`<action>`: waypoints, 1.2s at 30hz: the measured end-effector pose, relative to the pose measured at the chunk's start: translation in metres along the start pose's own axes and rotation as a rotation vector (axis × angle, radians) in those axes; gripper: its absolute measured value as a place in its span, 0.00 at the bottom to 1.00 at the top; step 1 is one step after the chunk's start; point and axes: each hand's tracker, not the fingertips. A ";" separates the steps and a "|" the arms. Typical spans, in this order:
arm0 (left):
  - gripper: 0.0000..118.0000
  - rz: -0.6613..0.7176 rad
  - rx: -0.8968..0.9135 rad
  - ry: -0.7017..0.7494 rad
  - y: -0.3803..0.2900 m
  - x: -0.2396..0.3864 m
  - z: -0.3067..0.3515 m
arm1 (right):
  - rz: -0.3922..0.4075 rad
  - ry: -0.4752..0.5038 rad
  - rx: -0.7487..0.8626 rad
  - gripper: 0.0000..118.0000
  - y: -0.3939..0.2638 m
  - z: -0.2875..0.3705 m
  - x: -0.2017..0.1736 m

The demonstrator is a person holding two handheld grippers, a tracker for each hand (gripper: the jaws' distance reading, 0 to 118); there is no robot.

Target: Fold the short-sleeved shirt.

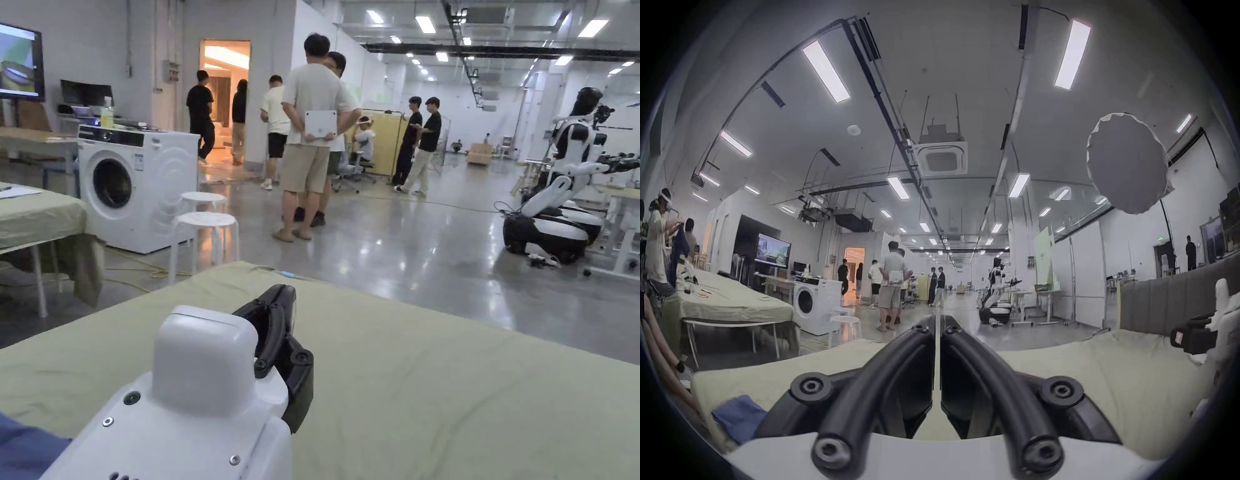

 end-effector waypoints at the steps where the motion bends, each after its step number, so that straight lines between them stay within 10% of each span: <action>1: 0.03 0.024 -0.010 -0.009 0.000 0.010 -0.001 | 0.001 -0.003 0.029 0.03 -0.001 0.004 0.004; 12: 0.05 0.079 -0.161 -0.091 -0.021 0.039 -0.003 | 0.131 -0.069 0.026 0.03 -0.016 0.017 0.009; 14: 0.26 0.073 -0.199 -0.076 -0.025 0.038 -0.006 | 0.147 -0.079 0.041 0.10 -0.016 0.018 0.007; 16: 0.45 0.060 -0.248 -0.077 -0.028 0.037 -0.009 | 0.145 -0.082 0.040 0.37 -0.015 0.018 0.006; 18: 0.88 0.054 -0.307 -0.048 -0.033 0.035 -0.015 | 0.116 -0.068 -0.003 0.58 -0.015 0.015 0.007; 20: 1.00 0.064 -0.307 -0.060 -0.037 0.033 -0.016 | 0.100 -0.064 -0.009 0.84 -0.018 0.012 0.010; 23: 1.00 0.103 -0.336 -0.069 -0.038 0.030 -0.018 | 0.092 -0.090 -0.007 0.99 -0.023 0.011 0.011; 36: 1.00 0.010 -0.473 -0.248 -0.045 0.041 -0.023 | 0.081 -0.133 0.045 1.00 -0.009 0.016 0.018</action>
